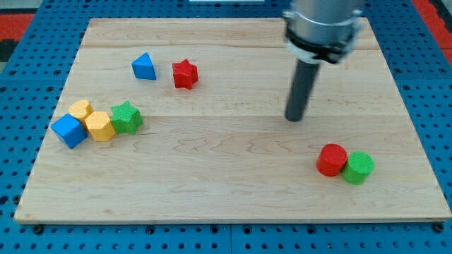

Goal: Put the red star towards the center of the board

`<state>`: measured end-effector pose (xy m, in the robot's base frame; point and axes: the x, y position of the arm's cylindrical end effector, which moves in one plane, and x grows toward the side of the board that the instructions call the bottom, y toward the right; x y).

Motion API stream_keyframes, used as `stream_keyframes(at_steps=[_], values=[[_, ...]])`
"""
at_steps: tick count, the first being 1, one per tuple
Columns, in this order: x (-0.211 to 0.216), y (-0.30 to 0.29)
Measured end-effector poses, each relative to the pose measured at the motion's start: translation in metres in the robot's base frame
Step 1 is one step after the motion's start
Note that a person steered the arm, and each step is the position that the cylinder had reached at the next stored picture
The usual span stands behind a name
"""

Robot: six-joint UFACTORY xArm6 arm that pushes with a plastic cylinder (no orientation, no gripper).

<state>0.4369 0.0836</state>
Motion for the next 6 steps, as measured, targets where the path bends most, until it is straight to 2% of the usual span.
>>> stream_keyframes(at_steps=[2,3,4,5,6], values=[[-0.004,-0.151],[-0.06,-0.171],[-0.089,-0.21],[-0.096,-0.223],[-0.138,-0.193]])
